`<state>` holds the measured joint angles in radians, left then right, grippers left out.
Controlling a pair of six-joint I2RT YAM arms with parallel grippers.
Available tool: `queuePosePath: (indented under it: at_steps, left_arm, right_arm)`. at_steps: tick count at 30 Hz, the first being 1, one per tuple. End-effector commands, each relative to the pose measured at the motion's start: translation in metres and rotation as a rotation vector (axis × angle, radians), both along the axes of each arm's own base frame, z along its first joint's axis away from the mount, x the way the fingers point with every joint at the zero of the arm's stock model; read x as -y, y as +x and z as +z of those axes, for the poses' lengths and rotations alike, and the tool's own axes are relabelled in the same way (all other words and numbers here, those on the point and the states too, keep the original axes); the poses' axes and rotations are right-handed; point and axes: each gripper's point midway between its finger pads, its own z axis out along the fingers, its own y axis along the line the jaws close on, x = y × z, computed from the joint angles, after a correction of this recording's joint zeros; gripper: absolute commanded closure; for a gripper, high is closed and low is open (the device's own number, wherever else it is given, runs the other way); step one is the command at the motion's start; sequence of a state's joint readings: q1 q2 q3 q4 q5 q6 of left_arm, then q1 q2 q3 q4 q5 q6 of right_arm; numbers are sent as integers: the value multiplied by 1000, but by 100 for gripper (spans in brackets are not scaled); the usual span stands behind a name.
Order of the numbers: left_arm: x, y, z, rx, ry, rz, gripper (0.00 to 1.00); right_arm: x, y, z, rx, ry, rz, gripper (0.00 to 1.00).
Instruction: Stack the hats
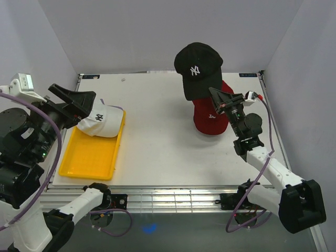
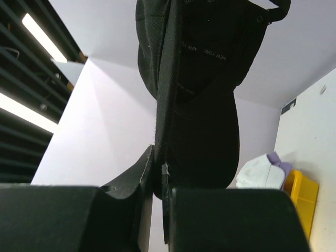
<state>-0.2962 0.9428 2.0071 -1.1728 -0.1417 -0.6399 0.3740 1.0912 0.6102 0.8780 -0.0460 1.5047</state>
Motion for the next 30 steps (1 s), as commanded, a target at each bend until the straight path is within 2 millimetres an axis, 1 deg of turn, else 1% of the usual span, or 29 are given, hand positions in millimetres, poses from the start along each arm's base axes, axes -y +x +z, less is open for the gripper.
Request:
queuePosePath:
  at_steps: [1,4,6,8,9,12,13,15,16,22,23,26,27,30]
  left_arm:
    - [10,8,-2,-9,-3,-38,10]
    - [11,7,-3,-11,-4,-46,9]
    - [13,7,-2,-10,-6,-57,9]
    - [14,6,-2,-10,-6,-64,9]
    - [15,6,-2,-10,-6,-67,9]
    - [16,5,-3,-9,-7,-77,10]
    - [16,4,-3,-10,-7,-80,9]
    - [17,4,-4,-12,-8,-84,10]
    - [17,3,-4,-10,-9,-84,9]
    - [15,1,-6,-12,-8,-80,10]
    - [15,1,-6,-10,-8,-80,10]
    - [15,1,-6,-10,-8,-80,10]
    - [16,1,-6,-12,-8,-81,10]
    - [16,3,-8,-18,-7,-83,10]
  right_arm:
    - [39,-9,26,82,99,-139,92]
    - [55,-16,21,79,127,-195,92]
    - [67,-20,12,55,146,-238,92]
    - [74,-22,6,44,155,-264,92]
    - [78,-24,-1,32,163,-278,92]
    - [82,-27,-6,28,196,-274,92]
    - [82,-27,-15,14,201,-272,92]
    - [84,-29,-18,13,223,-266,92]
    - [84,-29,-25,0,219,-269,92]
    - [83,-29,-42,-29,226,-252,92]
    - [82,-28,-50,-46,225,-250,92]
    - [82,-30,-59,-62,242,-238,92]
    - [83,-31,-66,-75,240,-243,92]
    - [82,-31,-76,-103,241,-230,92]
